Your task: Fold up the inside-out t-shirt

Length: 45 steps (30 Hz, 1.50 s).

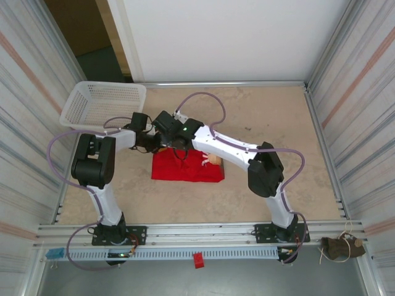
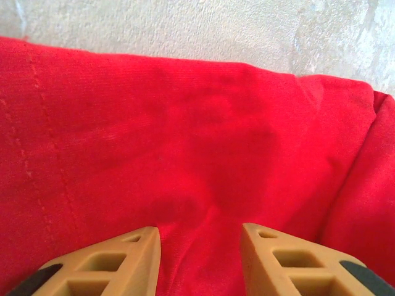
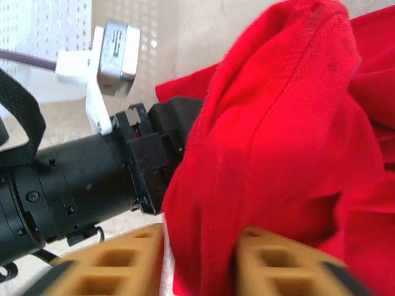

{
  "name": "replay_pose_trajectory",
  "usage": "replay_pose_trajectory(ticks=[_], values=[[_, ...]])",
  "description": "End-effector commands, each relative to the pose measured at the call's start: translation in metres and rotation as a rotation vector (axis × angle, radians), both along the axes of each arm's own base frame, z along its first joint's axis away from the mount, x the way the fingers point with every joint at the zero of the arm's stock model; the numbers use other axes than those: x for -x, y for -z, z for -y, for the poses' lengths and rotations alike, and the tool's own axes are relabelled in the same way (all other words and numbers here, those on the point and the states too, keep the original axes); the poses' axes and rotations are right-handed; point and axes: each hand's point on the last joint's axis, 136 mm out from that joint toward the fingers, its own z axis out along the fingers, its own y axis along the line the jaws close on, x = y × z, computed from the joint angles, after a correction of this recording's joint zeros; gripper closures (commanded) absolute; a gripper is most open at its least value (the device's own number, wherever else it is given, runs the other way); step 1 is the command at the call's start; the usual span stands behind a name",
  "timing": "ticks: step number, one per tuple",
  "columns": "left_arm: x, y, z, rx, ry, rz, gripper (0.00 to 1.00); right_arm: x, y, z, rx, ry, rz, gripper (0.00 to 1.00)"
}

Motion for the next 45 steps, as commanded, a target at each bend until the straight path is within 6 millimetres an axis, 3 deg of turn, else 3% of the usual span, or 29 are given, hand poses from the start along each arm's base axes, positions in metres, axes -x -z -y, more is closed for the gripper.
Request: replay_pose_trajectory(ticks=[1,4,8,10,13,17,20,23,28,32,37,39,43,44,45], values=[[0.009,0.009,-0.007,-0.028,-0.023,-0.075,0.61,-0.007,-0.028,-0.019,-0.119,-0.112,0.024,0.40],[0.000,-0.017,-0.009,-0.027,-0.028,-0.032,0.60,-0.007,-0.068,-0.015,-0.178,-0.181,0.075,0.25],[-0.014,-0.063,-0.015,-0.039,-0.045,0.047,0.59,-0.001,-0.119,0.014,-0.206,-0.213,0.161,0.21],[-0.021,-0.090,-0.020,-0.055,-0.054,0.098,0.58,0.001,-0.115,0.044,-0.155,-0.189,0.177,0.22],[-0.029,-0.135,-0.025,-0.080,-0.061,0.187,0.57,-0.006,-0.108,0.106,-0.111,-0.096,0.179,0.23],[-0.028,-0.189,-0.032,-0.105,-0.080,0.289,0.56,-0.021,-0.065,0.189,-0.081,0.026,0.084,0.24],[-0.009,-0.205,-0.015,-0.068,-0.043,0.314,0.55,-0.036,-0.037,0.219,-0.083,0.042,0.008,0.24],[0.020,-0.190,0.012,-0.033,0.004,0.285,0.54,-0.051,-0.007,0.222,-0.061,0.006,-0.070,0.23],[0.067,-0.132,0.047,-0.010,0.017,0.190,0.54,-0.074,0.046,0.210,-0.019,-0.046,-0.192,0.24],[0.083,-0.095,0.051,-0.045,-0.014,0.141,0.54,-0.085,0.078,0.195,-0.038,-0.065,-0.257,0.28],[0.089,-0.057,0.045,-0.102,-0.055,0.080,0.54,-0.086,0.109,0.181,-0.084,-0.047,-0.324,0.37],[0.089,-0.044,0.045,-0.103,-0.060,0.053,0.54,-0.086,0.118,0.183,-0.091,-0.026,-0.339,0.47],[0.088,-0.017,0.045,-0.135,-0.067,-0.009,0.55,-0.088,0.128,0.200,-0.101,0.036,-0.348,0.93],[0.087,-0.011,0.045,-0.145,-0.072,-0.023,0.55,-0.087,0.129,0.207,-0.094,0.056,-0.346,1.00],[0.085,-0.008,0.045,-0.150,-0.070,-0.028,0.55,-0.087,0.127,0.215,-0.087,0.075,-0.337,1.00]])
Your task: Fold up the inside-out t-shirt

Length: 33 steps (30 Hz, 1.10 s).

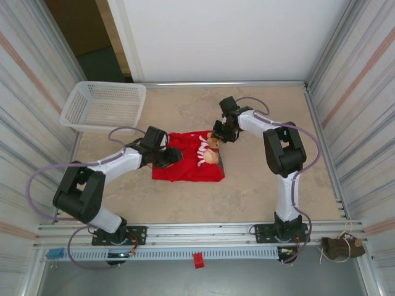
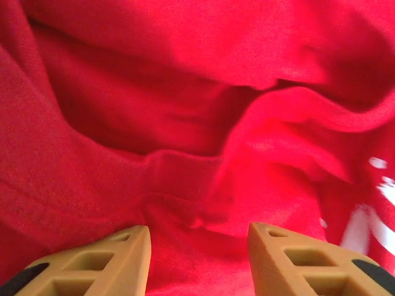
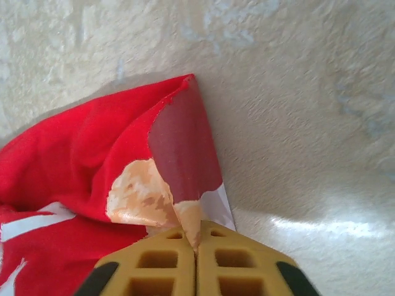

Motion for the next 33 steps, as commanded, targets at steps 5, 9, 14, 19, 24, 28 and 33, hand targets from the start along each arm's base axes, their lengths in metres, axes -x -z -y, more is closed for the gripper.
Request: replay_pose_trajectory(ticks=[5,9,14,19,24,28,33], values=[[-0.039,0.017,0.003,-0.088,0.001,0.000,0.55,0.027,-0.006,0.077,0.086,0.226,0.014,1.00],[-0.084,0.015,0.025,-0.106,0.079,0.030,0.55,0.069,-0.016,0.106,0.114,0.343,0.044,1.00],[-0.146,0.007,0.066,-0.083,0.204,0.098,0.56,0.133,-0.021,0.116,0.088,0.453,0.060,1.00],[-0.191,-0.016,0.102,-0.021,0.278,0.174,0.56,0.192,-0.021,0.099,0.074,0.473,0.088,0.68],[-0.211,-0.076,0.105,0.014,0.323,0.291,0.56,0.209,-0.052,0.108,0.077,0.433,0.182,0.46],[-0.192,-0.125,0.084,0.035,0.300,0.350,0.55,0.190,-0.097,0.128,0.068,0.393,0.304,0.44],[-0.128,-0.118,0.055,0.028,0.243,0.296,0.52,0.130,-0.140,0.141,0.084,0.259,0.381,0.39]])
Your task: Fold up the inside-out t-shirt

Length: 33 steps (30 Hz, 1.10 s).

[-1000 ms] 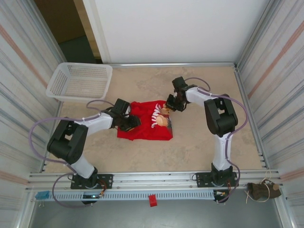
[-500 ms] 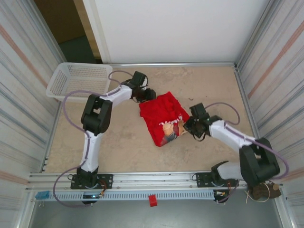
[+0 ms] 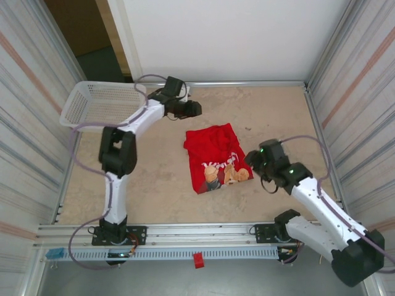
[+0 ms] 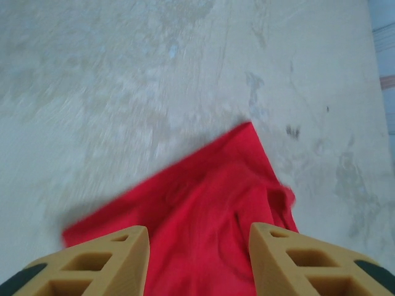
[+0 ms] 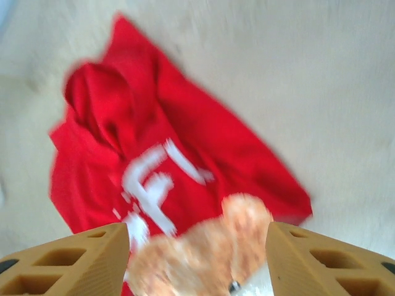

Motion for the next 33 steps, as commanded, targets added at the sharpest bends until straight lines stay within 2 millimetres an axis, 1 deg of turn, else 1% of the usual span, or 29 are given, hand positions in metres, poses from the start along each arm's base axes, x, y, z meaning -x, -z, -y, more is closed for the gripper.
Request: replay_pose_trajectory(ticks=[1,3,4,5,7,9,11,13,20,22,24,26,27,28,29,30,31,33], values=[[0.038,-0.001,-0.014,0.007,-0.025,-0.020,0.51,-0.035,-0.015,-0.005,0.097,-0.215,0.018,0.39],[0.055,0.019,-0.024,-0.003,-0.061,-0.054,0.47,-0.062,-0.016,-0.012,0.124,-0.301,-0.006,0.36],[0.060,0.028,-0.028,-0.004,-0.074,-0.074,0.46,-0.074,-0.014,-0.017,0.133,-0.340,-0.018,0.35],[0.064,0.038,-0.030,-0.001,-0.084,-0.095,0.46,-0.086,-0.009,-0.021,0.140,-0.369,-0.045,0.35],[0.068,0.054,-0.026,0.018,-0.079,-0.127,0.44,-0.107,0.002,-0.033,0.134,-0.431,-0.073,0.33],[0.069,0.067,-0.023,0.020,-0.074,-0.158,0.43,-0.125,0.020,-0.040,0.143,-0.462,-0.115,0.33],[0.068,0.074,-0.021,0.021,-0.066,-0.166,0.43,-0.135,0.038,-0.044,0.141,-0.477,-0.157,0.33],[0.064,0.077,-0.018,0.025,-0.061,-0.163,0.43,-0.141,0.054,-0.050,0.121,-0.491,-0.182,0.34],[0.060,0.086,-0.004,0.050,-0.039,-0.178,0.45,-0.149,0.100,-0.063,0.044,-0.491,-0.261,0.37],[0.059,0.090,0.000,0.054,-0.039,-0.184,0.46,-0.151,0.109,-0.065,0.031,-0.487,-0.272,0.39],[0.058,0.094,0.003,0.057,-0.040,-0.189,0.51,-0.153,0.115,-0.067,0.021,-0.484,-0.279,0.45],[0.056,0.097,0.006,0.060,-0.036,-0.195,0.55,-0.156,0.118,-0.069,0.006,-0.482,-0.279,0.56],[0.056,0.098,0.007,0.059,-0.033,-0.196,0.58,-0.157,0.119,-0.070,-0.001,-0.480,-0.281,0.66],[0.055,0.100,0.008,0.059,-0.031,-0.197,0.65,-0.158,0.119,-0.070,-0.008,-0.481,-0.282,0.82],[0.055,0.100,0.008,0.056,-0.028,-0.194,0.80,-0.159,0.118,-0.070,-0.014,-0.483,-0.278,0.95],[0.053,0.099,0.007,0.051,-0.027,-0.187,0.90,-0.159,0.115,-0.069,-0.012,-0.481,-0.271,1.00],[0.050,0.096,0.005,0.044,-0.030,-0.176,0.99,-0.159,0.109,-0.067,-0.008,-0.480,-0.257,1.00],[0.046,0.087,0.003,0.043,-0.031,-0.151,1.00,-0.160,0.095,-0.061,-0.004,-0.467,-0.229,1.00]])
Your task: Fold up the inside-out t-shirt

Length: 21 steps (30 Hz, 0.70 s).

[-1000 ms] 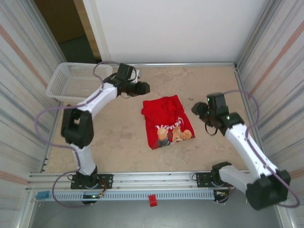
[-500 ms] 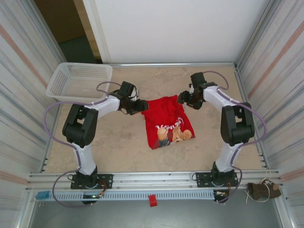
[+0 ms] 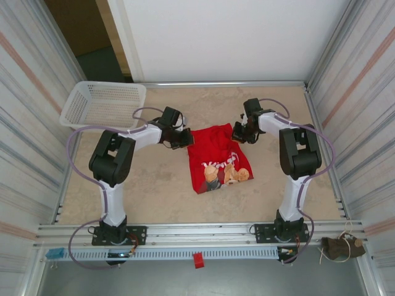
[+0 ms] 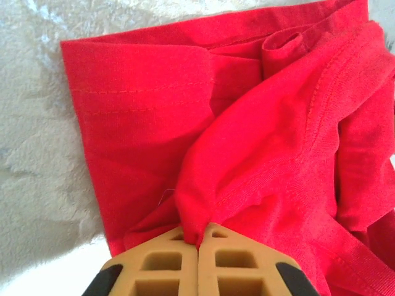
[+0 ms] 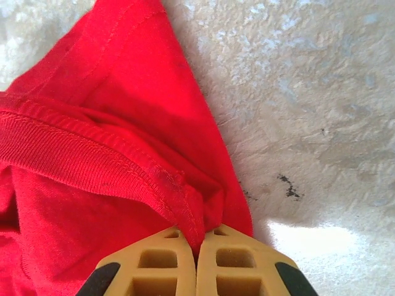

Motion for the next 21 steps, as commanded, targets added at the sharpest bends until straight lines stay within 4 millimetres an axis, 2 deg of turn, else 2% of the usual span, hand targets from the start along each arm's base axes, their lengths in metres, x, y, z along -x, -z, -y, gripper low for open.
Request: replay_pose_trajectory(ticks=[1,5,9,15,18,21], values=[[-0.018,-0.030,0.000,0.015,0.005,0.085,1.00,-0.012,-0.040,0.007,-0.031,0.020,0.093,1.00],[-0.034,-0.055,-0.009,0.027,-0.013,0.152,1.00,-0.018,-0.076,0.021,-0.043,0.062,0.164,1.00],[-0.050,-0.069,-0.018,0.048,-0.044,0.197,1.00,-0.027,-0.097,0.029,-0.057,0.094,0.216,1.00],[-0.074,-0.078,-0.022,0.085,-0.076,0.250,1.00,-0.044,-0.095,0.031,-0.083,0.142,0.219,1.00],[-0.088,-0.072,-0.021,0.089,-0.084,0.244,1.00,-0.057,-0.089,0.035,-0.067,0.173,0.219,1.00],[-0.100,-0.058,-0.025,0.068,-0.106,0.232,1.00,-0.073,-0.092,0.041,-0.047,0.212,0.265,1.00]])
